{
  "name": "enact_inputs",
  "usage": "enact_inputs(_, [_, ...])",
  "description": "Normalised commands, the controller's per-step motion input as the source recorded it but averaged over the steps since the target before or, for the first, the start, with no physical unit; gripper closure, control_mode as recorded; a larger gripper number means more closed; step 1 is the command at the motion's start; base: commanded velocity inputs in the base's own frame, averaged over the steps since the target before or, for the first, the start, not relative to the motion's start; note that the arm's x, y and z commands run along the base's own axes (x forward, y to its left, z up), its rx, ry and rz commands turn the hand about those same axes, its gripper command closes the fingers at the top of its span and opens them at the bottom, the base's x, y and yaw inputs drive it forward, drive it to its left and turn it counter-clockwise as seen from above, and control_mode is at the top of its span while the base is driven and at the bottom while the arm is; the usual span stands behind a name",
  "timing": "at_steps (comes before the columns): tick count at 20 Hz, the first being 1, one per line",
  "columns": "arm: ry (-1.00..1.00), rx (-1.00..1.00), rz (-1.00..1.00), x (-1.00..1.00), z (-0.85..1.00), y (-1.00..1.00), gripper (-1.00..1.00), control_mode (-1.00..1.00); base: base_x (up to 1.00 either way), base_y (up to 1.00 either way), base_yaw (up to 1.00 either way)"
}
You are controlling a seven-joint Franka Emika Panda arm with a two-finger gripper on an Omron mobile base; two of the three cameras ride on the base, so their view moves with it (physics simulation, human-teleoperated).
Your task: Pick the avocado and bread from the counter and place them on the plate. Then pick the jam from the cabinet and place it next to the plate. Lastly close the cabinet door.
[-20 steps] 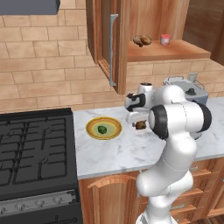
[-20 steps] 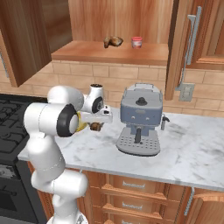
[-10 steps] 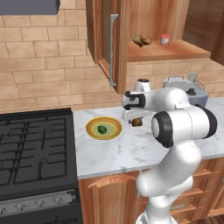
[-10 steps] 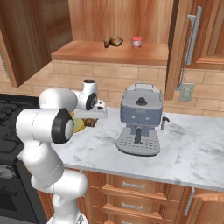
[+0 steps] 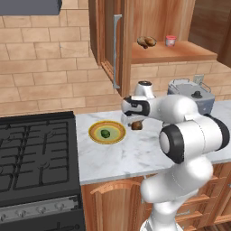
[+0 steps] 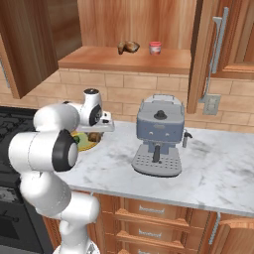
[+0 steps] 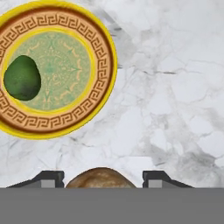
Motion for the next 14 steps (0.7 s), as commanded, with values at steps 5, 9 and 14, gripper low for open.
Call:
enact_inputs(5, [-0.08, 0.0, 0.02, 0.0, 0.01, 0.35, 1.0, -1.0, 0.0, 0.0, 0.0])
enact_inputs(9, [-0.06, 0.0, 0.02, 0.08, 0.0, 0.31, 1.0, -1.0, 0.0, 0.0, 0.0])
enact_inputs(14, [-0.01, 0.0, 0.02, 0.24, 0.0, 0.26, 1.0, -1.0, 0.0, 0.0, 0.0])
